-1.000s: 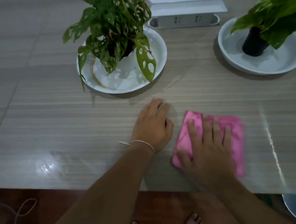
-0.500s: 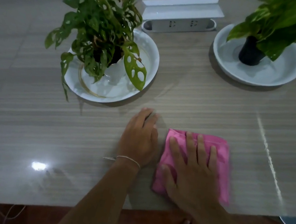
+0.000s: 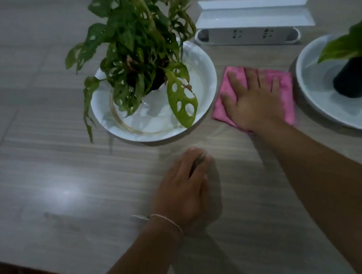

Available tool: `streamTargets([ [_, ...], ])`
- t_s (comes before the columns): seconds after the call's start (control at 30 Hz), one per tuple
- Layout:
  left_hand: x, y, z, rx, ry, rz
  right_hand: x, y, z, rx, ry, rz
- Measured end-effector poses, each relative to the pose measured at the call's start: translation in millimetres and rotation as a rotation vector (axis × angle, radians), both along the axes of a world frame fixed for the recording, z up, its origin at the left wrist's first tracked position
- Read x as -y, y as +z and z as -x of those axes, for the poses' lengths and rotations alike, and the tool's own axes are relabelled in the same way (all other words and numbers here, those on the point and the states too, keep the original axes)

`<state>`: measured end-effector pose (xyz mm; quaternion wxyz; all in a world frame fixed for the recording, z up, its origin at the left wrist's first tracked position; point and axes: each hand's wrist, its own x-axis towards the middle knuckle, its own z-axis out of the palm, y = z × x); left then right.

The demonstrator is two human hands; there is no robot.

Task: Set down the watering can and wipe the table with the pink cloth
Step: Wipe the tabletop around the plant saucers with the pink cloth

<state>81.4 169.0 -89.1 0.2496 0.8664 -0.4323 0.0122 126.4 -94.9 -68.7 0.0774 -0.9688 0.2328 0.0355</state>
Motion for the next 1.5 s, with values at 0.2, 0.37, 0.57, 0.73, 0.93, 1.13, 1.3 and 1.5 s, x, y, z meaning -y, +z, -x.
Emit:
streamTargets([
  [0.2, 0, -3, -1, 0.008, 0.004, 0.023, 5, -3, -7, 0.0, 0.012, 0.013],
  [0.37, 2, 3, -2, 0.007, -0.006, 0.026, -21, -2, 20, 0.001, 0.012, 0.021],
  [0.57, -11, 11, 2, -0.129, -0.055, 0.084, -90, -2, 90, 0.006, -0.013, 0.036],
  [0.73, -104, 22, -39, -0.267, 0.037, 0.184, -168, -4, 137, -0.063, -0.026, 0.059],
  [0.93, -271, 30, -128, -0.111, 0.205, 0.015, -263, -3, 159, -0.107, -0.04, 0.092],
  [1.13, -362, 17, -186, -0.074, 0.397, -0.171, -332, -1, 117, -0.106, -0.019, 0.104],
  [1.3, -363, 10, -185, -0.03, 0.423, -0.098, -384, -3, 47, -0.064, 0.077, 0.074],
  [1.5, -363, 7, -189, 0.002, 0.426, -0.058, -406, 1, -76, -0.021, 0.161, -0.029],
])
